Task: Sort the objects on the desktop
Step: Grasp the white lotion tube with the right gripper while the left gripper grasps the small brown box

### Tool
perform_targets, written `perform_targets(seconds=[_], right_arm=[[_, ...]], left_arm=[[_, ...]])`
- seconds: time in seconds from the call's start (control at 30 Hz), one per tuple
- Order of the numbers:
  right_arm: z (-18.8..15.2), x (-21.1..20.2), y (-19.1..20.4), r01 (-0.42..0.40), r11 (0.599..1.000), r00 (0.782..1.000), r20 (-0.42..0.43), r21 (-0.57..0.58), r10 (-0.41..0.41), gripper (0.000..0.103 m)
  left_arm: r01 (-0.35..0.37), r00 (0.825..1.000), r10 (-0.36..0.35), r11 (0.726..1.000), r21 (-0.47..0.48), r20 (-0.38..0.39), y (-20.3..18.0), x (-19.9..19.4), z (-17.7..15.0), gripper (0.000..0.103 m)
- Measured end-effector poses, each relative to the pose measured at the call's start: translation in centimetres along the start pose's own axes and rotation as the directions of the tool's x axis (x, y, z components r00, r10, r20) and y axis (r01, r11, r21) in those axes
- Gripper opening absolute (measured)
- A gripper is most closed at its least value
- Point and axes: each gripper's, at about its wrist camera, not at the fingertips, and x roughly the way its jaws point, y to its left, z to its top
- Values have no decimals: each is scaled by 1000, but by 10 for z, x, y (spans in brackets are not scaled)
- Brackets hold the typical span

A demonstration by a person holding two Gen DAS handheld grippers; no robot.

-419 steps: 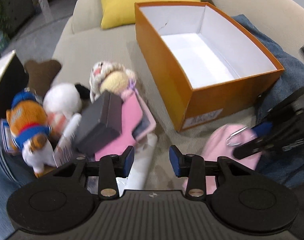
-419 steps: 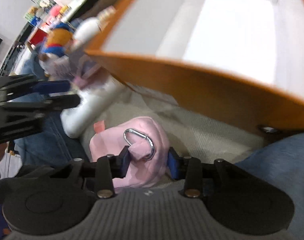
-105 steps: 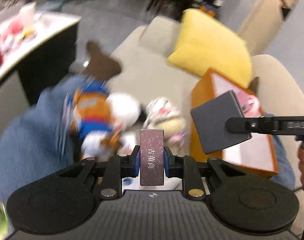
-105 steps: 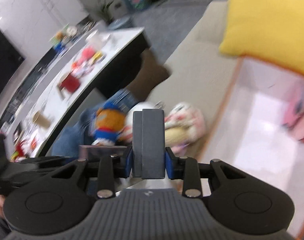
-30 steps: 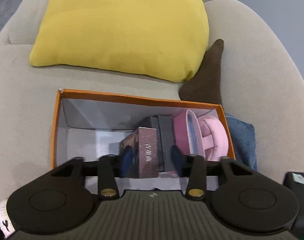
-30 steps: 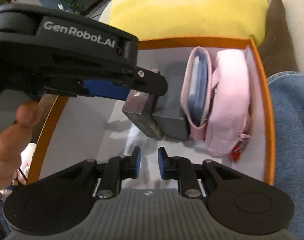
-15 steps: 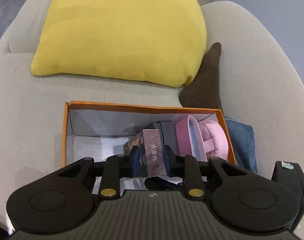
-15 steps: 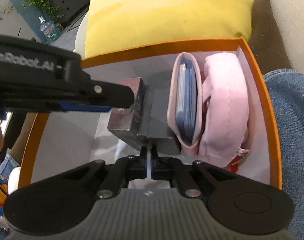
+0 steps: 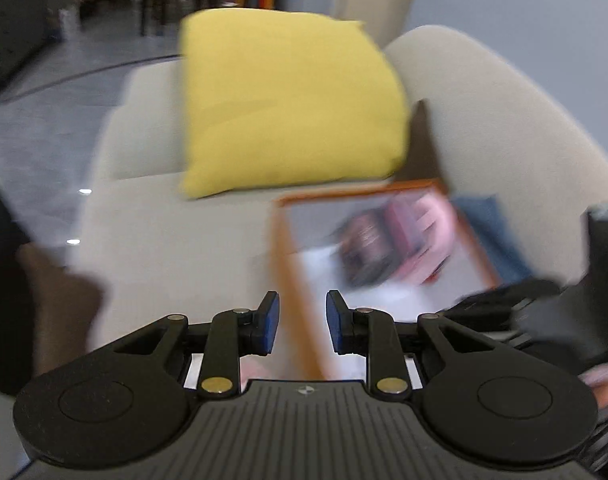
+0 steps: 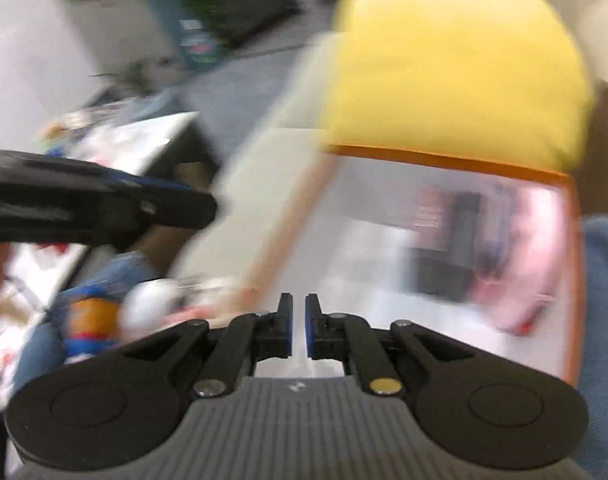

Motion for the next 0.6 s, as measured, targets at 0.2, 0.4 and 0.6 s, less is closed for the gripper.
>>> perform_targets(seconds=[0.2,0.4,0.6], right_arm=[[-54,22,86,-126,984,990,-75,-128,118,12],[-96,88,121,-163,977,968,-216,-139,131,14],[-110,124,122,-88,986,953,-301,-143,41,35]], left_arm=[[-186,982,177,973,-137,-72,57,-37,-88,29],[-263,961,229,931,-251,-157,82,-48,-163,35],[-282,951,223,909,-306,-213,91,-27,-197,58]])
